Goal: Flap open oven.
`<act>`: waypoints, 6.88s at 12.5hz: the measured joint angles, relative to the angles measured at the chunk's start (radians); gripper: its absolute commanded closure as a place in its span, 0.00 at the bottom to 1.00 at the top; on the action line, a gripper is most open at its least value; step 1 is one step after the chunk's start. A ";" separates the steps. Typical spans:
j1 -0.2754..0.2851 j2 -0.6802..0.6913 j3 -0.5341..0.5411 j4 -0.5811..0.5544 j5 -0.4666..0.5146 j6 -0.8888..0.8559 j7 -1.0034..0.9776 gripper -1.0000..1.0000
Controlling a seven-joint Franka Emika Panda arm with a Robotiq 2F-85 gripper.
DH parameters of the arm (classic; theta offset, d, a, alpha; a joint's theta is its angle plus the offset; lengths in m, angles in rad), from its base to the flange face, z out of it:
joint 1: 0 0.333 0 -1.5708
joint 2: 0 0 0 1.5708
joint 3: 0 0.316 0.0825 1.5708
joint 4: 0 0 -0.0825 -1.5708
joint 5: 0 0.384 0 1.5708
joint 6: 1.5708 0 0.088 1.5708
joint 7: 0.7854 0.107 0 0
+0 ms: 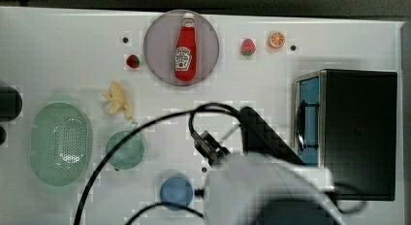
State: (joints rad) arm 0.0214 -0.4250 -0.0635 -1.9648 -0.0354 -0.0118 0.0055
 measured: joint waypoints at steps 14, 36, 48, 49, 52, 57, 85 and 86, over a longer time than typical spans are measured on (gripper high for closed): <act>-0.002 0.106 -0.058 -0.084 -0.018 0.068 -0.151 0.83; -0.038 0.426 -0.415 -0.254 -0.092 0.731 -0.979 0.83; -0.039 0.596 -0.409 -0.254 -0.093 0.852 -1.002 0.83; -0.041 0.596 -0.402 -0.254 -0.102 0.854 -1.002 0.83; -0.037 0.595 -0.377 -0.260 -0.197 0.854 -0.976 0.83; -0.003 0.597 -0.298 -0.289 -0.412 0.846 -0.797 0.83; 0.252 0.770 -0.208 -0.238 -0.481 0.829 -0.074 0.83; 0.253 0.704 -0.215 -0.236 -0.426 0.831 -0.073 0.83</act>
State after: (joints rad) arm 0.2744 0.2788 -0.2783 -2.2012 -0.4617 0.8188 -0.0679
